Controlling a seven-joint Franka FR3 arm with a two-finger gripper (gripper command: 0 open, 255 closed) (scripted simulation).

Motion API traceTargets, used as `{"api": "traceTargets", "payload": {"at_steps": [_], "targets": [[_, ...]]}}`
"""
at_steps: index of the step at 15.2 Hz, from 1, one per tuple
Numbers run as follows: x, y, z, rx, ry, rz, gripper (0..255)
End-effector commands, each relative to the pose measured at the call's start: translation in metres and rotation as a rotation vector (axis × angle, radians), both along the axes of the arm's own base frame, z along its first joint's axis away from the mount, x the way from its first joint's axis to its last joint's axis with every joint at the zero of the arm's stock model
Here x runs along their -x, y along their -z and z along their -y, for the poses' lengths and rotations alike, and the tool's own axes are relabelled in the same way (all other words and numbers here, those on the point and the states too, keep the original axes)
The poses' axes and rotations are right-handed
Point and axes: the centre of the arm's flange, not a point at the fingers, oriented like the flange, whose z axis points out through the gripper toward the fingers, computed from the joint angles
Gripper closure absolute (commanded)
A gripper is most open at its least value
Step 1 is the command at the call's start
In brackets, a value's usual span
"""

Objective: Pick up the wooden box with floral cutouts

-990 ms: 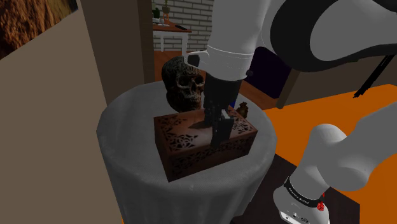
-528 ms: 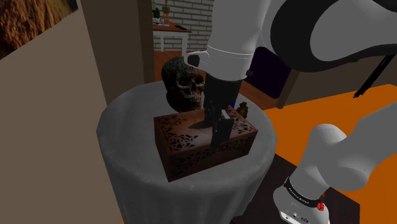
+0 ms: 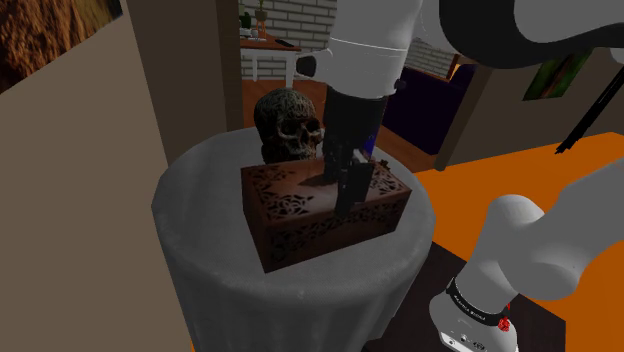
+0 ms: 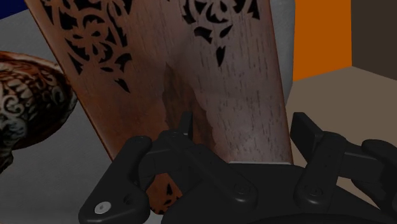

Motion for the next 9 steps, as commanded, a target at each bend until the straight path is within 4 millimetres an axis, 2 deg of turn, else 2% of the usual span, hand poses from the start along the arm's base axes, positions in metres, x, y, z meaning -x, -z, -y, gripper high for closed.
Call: {"api": "traceTargets", "payload": {"at_steps": [1, 7, 9], "targets": [[0.001, -0.010, -0.001, 0.000, 0.000, 0.000, 255], [0.001, -0.042, -0.001, 0.000, 0.000, 0.000, 255], [0.001, -0.042, -0.001, 0.000, 0.000, 0.000, 255]]}}
